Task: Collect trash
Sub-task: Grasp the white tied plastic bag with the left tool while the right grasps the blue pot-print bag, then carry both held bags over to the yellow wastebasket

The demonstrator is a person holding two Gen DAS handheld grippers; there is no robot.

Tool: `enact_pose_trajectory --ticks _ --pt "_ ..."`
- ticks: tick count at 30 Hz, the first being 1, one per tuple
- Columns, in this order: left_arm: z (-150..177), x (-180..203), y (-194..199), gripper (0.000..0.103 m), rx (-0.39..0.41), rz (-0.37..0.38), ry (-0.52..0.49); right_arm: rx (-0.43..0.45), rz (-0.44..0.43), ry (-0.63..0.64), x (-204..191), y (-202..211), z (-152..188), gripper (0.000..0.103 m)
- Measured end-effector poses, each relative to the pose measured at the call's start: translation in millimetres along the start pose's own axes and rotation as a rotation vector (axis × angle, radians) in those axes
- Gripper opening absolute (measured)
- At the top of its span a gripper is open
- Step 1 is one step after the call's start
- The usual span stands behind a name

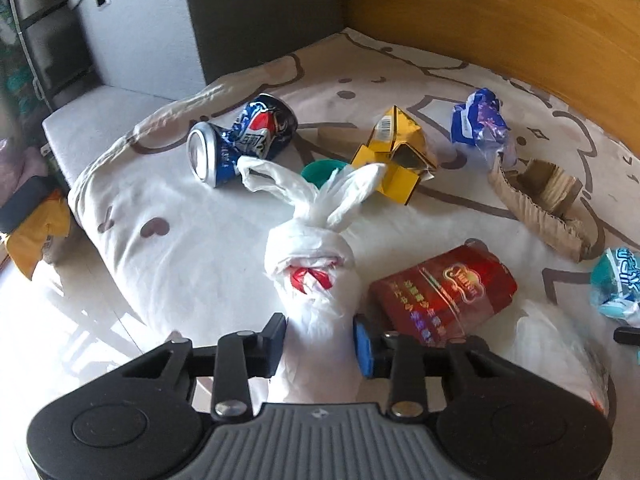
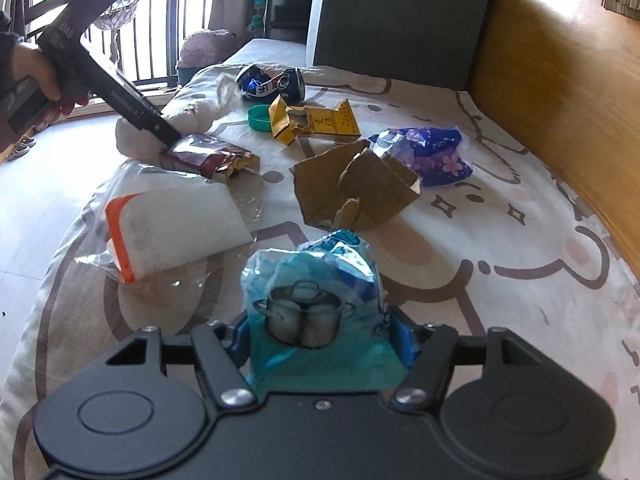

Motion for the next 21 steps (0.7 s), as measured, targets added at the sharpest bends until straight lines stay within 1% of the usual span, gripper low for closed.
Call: enact_pose_trajectory --ticks 3,6,8,11,16,18,21 --pt "6 -3 8 0.034 0.038 -0.014 0.053 0.008 0.009 -0.024 -2 6 0 0.064" --pt "11 -1 23 0.033 0.095 -0.047 0.074 0.021 0.036 -0.053 -4 14 -1 0.062" --pt "14 -1 34 0.032 0.131 -0.056 0.095 0.033 0.052 -0.076 -4 21 -2 0.062" --pt "19 -1 55 0.032 0.176 -0.064 0.127 0.048 0.074 -0.115 -2 31 -4 0.062" --pt "31 5 95 0.032 0.247 -0.083 0.149 0.070 0.095 -0.188 2 50 -8 0.062" --pt "38 8 111 0.032 0.280 -0.102 0.151 0.078 0.108 -0.224 4 56 -10 0.062" --pt "48 7 134 0.032 0.310 -0.114 0.177 0.106 0.104 -0.252 1 69 -14 0.062"
Point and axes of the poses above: each gripper's, at about its wrist camera, not at the fingertips, and y roughly against the way its jaws point, x to its right, z to its underside, the point moved 7 cm from there along -y, roughly the way its jaws point, and after that the axes turned 7 degrees about y, right-handed, at the moved point
